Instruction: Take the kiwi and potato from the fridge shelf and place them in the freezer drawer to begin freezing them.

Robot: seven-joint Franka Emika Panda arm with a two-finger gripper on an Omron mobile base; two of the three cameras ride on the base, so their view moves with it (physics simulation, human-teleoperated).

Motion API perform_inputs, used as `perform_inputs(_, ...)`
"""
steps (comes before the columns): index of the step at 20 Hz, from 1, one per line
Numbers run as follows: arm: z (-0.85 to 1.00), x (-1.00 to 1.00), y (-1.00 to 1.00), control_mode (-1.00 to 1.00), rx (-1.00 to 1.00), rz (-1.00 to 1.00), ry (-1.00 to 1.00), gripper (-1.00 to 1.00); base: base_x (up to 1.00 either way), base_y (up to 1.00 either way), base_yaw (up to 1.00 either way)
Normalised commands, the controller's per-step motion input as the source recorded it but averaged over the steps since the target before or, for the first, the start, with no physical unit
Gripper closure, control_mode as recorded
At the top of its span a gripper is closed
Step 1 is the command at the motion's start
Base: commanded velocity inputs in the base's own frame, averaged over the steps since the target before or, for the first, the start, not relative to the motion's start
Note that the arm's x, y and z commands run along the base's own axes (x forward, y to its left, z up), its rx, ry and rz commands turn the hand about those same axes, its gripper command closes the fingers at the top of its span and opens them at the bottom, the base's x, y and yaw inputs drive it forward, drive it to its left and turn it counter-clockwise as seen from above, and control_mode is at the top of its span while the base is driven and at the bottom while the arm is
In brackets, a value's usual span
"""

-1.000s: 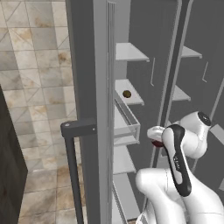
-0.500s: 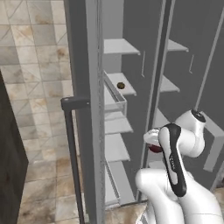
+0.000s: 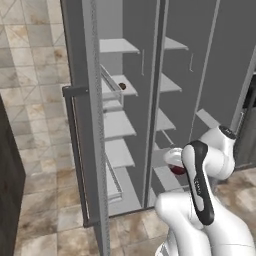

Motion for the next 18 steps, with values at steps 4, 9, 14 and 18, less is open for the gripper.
perform_inputs(4,0.00,0.00,0.00,1.00,0.00,0.00,0.00,1.00,0.13,0.00,-0.22)
perform_inputs(9,0.00,0.00,0.00,1.00,0.00,0.00,0.00,1.00,0.19,0.00,-0.22)
perform_inputs(14,0.00,0.00,0.00,1.00,0.00,0.00,0.00,1.00,0.28,0.00,-0.15)
perform_inputs(18,0.00,0.00,0.00,1.00,0.00,0.00,0.00,1.00,0.50,0.00,-0.10)
